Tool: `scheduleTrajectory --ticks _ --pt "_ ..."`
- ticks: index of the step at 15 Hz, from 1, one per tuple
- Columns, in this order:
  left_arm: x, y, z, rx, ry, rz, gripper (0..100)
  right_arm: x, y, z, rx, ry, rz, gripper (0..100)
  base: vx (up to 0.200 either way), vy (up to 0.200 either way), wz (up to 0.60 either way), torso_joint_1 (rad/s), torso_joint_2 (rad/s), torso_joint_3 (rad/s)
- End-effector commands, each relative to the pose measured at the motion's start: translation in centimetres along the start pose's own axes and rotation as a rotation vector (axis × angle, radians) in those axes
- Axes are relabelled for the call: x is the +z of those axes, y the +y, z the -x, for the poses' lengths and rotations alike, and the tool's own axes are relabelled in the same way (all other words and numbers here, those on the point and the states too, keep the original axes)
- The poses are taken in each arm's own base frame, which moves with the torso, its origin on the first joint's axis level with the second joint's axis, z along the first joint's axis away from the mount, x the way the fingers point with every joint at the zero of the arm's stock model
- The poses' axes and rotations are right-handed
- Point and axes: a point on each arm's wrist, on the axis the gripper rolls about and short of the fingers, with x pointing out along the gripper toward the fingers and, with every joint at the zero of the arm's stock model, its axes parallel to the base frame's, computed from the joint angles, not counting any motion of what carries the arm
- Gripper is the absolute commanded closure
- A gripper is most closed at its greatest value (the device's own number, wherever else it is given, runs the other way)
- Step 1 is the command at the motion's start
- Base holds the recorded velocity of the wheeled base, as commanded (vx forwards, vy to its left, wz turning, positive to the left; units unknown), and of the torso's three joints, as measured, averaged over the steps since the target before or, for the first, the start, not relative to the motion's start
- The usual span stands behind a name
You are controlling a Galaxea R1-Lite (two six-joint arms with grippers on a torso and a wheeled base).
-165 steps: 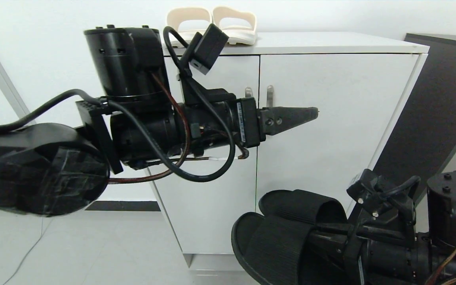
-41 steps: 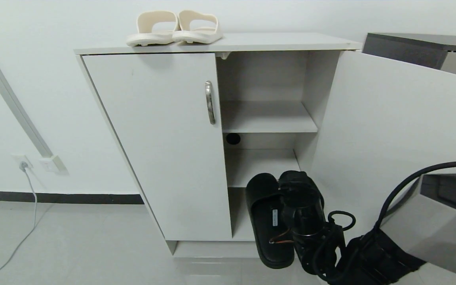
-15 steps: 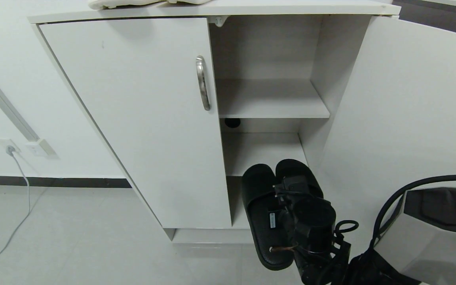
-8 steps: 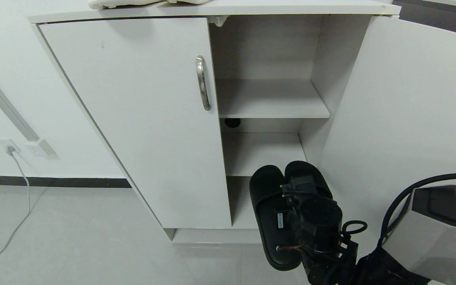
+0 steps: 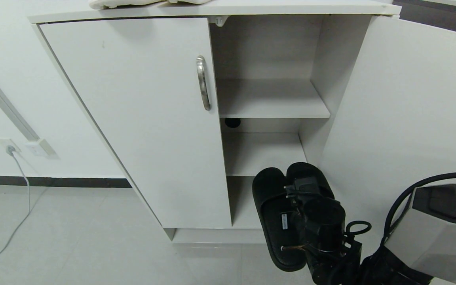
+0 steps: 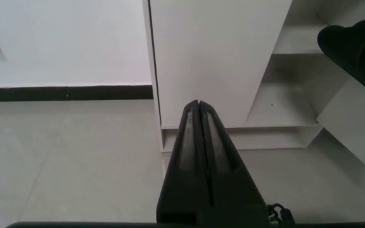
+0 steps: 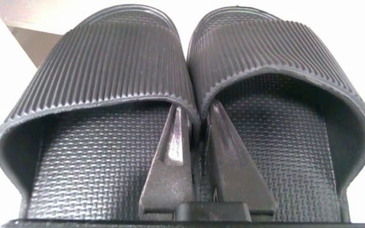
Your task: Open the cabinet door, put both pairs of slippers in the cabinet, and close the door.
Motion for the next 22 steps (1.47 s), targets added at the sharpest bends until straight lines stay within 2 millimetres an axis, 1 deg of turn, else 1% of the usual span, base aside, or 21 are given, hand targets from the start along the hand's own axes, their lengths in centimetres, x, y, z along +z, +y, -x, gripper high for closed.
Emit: scheduleTrajectory --ticks 1,6,11,13,15,17,21,22 --pt "0.0 0.0 0.0 0.000 0.001 0.000 100 0.1 -0.2 -0.1 -0.007 -0.001 0.000 100 0.000 0.000 0.00 0.000 0.00 0.000" --pt "0.0 0.0 0.0 0.001 0.001 0.002 100 -0.1 -0.6 -0.3 -0.027 0.006 0.006 100 0.000 0.000 0.00 0.000 0.00 0.000" --pt "0.0 0.0 0.0 0.001 0.001 0.002 100 0.3 -0.9 -0.4 -0.041 -0.002 -0.002 100 0.000 0.000 0.00 0.000 0.00 0.000" --pt "0.0 0.0 0.0 0.001 0.001 0.002 100 0.3 -0.9 -0.4 -0.039 -0.002 -0.002 100 0.000 0.000 0.00 0.000 0.00 0.000" --pt "0.0 0.0 0.0 0.001 0.001 0.002 100 0.5 -0.4 -0.1 -0.022 -0.008 -0.006 100 0.000 0.000 0.00 0.000 0.00 0.000" --pt "0.0 0.0 0.0 0.001 0.001 0.002 100 0.9 0.3 0.6 0.008 -0.022 -0.015 100 0.000 0.000 0.00 0.000 0.00 0.000" --pt "0.0 0.0 0.0 0.001 0.001 0.002 100 3.4 1.5 4.9 0.122 -0.026 -0.004 100 0.000 0.000 0.00 0.000 0.00 0.000" --pt "0.0 0.0 0.0 0.001 0.001 0.002 100 3.8 1.6 5.2 0.131 -0.028 -0.006 100 0.000 0.000 0.00 0.000 0.00 0.000"
